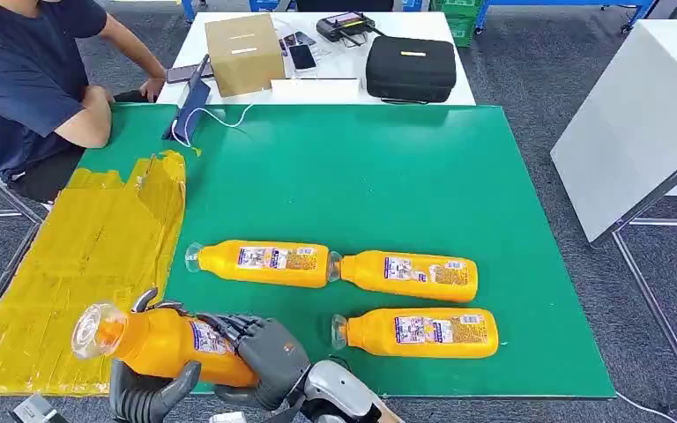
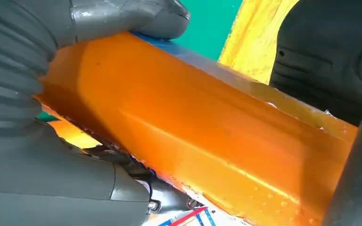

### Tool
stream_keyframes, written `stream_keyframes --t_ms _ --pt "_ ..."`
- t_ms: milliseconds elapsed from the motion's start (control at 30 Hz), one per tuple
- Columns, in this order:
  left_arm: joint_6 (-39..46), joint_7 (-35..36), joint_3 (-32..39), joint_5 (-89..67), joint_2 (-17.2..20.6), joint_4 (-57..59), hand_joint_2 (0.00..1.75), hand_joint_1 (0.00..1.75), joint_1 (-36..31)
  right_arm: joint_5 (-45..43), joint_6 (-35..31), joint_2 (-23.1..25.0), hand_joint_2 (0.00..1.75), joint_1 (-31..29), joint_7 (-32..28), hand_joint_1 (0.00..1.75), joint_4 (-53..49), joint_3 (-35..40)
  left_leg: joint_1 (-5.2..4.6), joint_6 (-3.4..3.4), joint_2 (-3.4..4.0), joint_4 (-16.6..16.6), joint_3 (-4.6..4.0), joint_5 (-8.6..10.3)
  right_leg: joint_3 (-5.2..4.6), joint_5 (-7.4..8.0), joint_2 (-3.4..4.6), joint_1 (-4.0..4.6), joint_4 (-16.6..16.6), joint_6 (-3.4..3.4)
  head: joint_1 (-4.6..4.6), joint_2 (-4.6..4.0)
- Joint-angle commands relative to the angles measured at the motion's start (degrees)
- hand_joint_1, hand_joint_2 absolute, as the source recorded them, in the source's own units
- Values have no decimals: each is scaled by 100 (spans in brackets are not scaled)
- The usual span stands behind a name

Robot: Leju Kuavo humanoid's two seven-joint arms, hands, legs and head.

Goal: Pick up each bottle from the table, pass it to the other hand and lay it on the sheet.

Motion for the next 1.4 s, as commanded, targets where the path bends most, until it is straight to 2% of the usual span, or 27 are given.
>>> stream_keyframes --t_ms 33,1167,1200,1233,1300,1333,1367,1400 --pt "-70 71 -151 -64 -15 261 175 175 -136 51 26 -8 175 136 15 175 44 179 11 -8 -7 -1 10 -3 20 -3 -1 10 -11 -7 0 0" --pt "-70 71 -151 -64 -15 261 175 175 -136 51 26 -8 175 136 15 175 44 179 10 -8 -6 0 9 -4 18 -3 0 10 -9 -7 0 0" --pt "5529 -363 780 -5481 -220 407 175 175 -909 -617 87 -1682 175 1494 336 0 -3669 -1360 4 -5 -5 -3 8 -1 14 -2 -1 4 -8 -4 0 0" --pt "5616 -361 665 -5521 -270 392 175 175 -793 -391 104 -1336 175 1468 217 0 -3299 -1347 5 -6 -5 -3 9 -2 15 -2 -1 5 -8 -5 0 0" --pt "5624 -363 655 -5526 -268 394 175 175 -786 -381 90 -1324 175 1460 213 0 -3270 -1329 6 -6 -5 -2 7 -2 14 -2 -1 5 -7 -5 0 0" --pt "5657 -363 634 -5530 -257 397 175 175 -775 -365 58 -1312 175 1433 209 0 -3217 -1299 7 0 -56 0 -5 7 22 -5 -51 7 -14 0 0 0" --pt "5688 -363 615 -5548 -242 403 175 175 -771 -362 42 -1321 175 1419 209 0 -3203 -1276 2 7 -99 12 20 17 -52 -7 -94 -4 -9 5 0 0" --pt "5695 -361 609 -5555 -237 405 175 175 -771 -360 34 -1322 175 1416 210 0 -3200 -1270 -7 16 -34 12 14 13 -12 10 -32 -7 1 18 20 0"
